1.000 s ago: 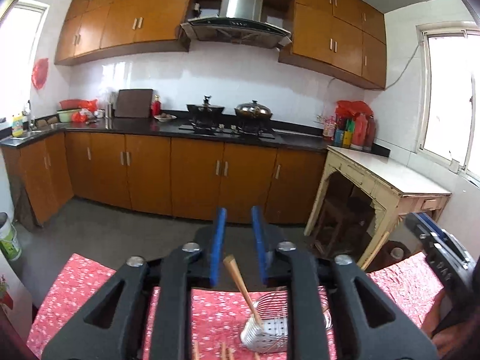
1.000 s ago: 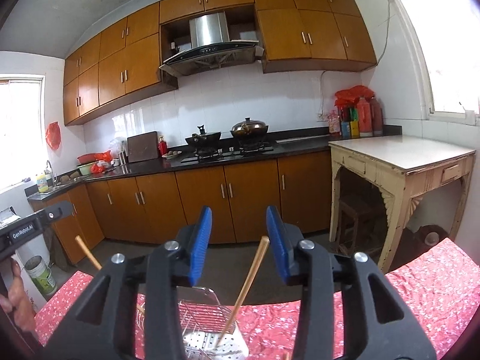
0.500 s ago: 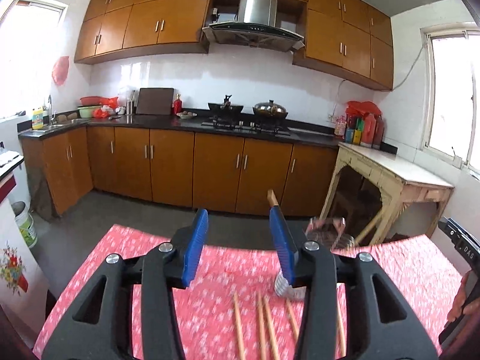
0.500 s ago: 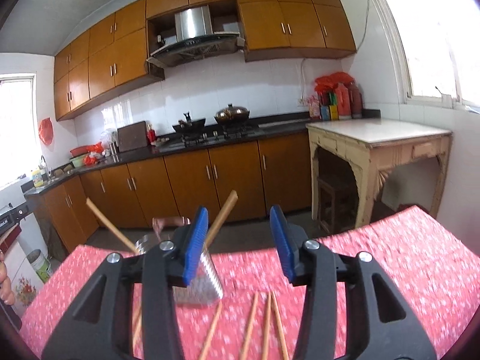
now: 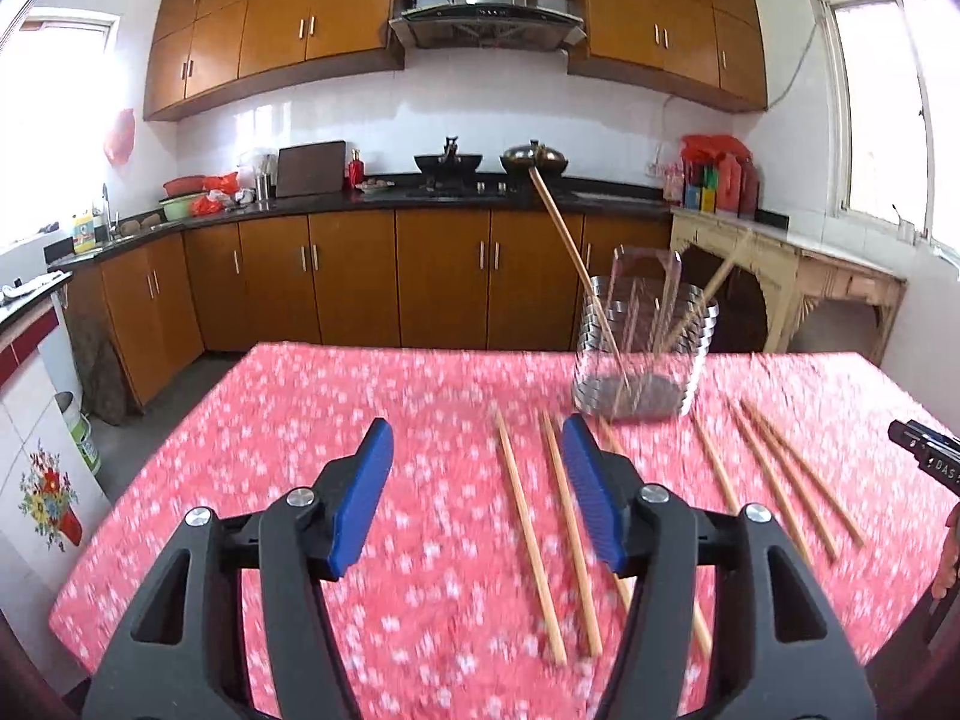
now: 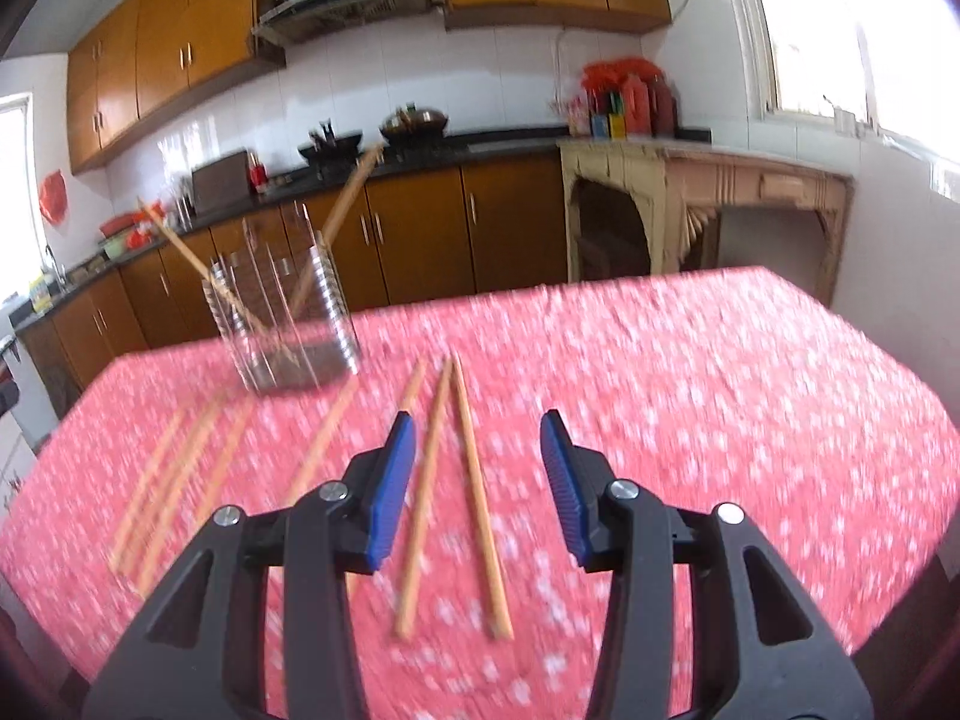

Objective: Organize utensils
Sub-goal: 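Move both open tools back toward the remaining chopsticks, then grasp a chopstick with the right tool while the left tool grasps another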

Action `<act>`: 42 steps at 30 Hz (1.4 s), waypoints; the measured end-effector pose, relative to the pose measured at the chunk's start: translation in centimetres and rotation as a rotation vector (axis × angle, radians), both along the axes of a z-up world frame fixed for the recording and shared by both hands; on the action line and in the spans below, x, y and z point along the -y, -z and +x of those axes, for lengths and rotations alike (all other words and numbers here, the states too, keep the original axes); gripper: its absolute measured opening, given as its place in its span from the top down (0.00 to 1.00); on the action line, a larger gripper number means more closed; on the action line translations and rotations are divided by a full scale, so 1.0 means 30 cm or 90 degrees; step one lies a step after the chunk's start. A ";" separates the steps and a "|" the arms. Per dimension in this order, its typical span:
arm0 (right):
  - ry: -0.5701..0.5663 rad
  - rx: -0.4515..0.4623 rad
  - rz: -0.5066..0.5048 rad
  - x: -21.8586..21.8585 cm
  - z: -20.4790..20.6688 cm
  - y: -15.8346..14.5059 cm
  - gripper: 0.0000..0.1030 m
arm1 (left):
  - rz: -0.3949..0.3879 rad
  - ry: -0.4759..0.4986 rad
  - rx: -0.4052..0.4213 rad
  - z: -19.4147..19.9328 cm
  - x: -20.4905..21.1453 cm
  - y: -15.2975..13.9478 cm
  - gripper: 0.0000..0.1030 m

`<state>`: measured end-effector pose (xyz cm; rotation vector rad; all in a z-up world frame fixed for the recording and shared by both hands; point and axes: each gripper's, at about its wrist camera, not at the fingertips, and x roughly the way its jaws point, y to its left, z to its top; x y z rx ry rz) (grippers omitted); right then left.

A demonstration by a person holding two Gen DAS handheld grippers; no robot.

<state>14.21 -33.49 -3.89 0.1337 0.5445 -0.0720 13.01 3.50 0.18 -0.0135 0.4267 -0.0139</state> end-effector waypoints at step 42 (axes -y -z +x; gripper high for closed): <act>0.039 -0.091 -0.037 -0.042 -0.035 0.283 0.90 | -0.017 0.033 -0.167 -0.017 0.131 0.385 0.64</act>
